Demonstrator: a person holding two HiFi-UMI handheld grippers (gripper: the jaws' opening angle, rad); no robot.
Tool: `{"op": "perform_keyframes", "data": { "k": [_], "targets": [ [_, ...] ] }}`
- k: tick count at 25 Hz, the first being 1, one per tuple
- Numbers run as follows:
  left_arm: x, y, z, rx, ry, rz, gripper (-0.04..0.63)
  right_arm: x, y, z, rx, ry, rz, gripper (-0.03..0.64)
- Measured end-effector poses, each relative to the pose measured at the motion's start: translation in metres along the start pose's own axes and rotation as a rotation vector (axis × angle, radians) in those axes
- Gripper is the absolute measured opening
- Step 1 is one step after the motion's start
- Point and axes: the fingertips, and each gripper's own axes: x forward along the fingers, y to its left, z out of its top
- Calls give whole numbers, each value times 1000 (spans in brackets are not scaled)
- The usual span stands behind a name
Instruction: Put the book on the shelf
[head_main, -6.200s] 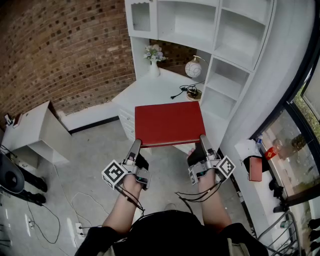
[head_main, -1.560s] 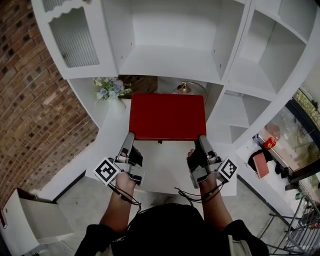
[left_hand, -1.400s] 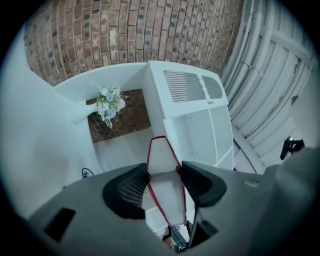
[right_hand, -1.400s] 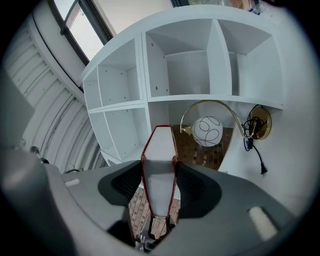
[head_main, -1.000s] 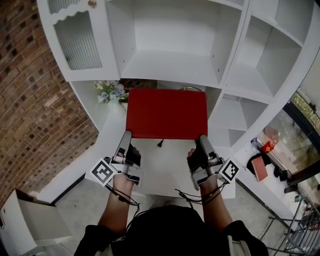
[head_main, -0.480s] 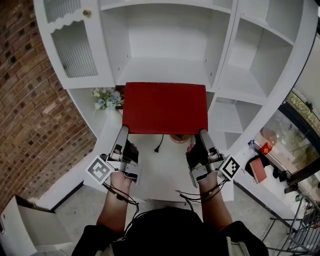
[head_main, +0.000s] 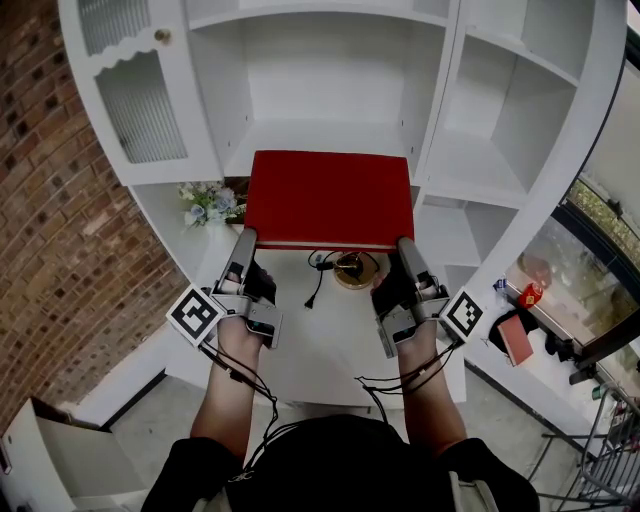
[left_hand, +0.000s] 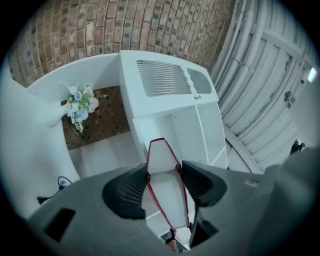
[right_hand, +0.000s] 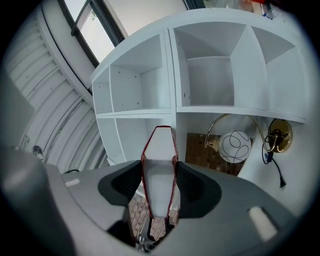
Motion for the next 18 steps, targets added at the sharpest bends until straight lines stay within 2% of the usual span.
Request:
{"op": "perform_keyframes", "data": {
  "k": [6,18],
  "targets": [
    [17,5,5,17,7,32,235,17,2,9,-8,2,-44,232],
    [43,22,15,-18,8,34,235,47,-1,21,-32,-19,-54,232]
  ]
}}
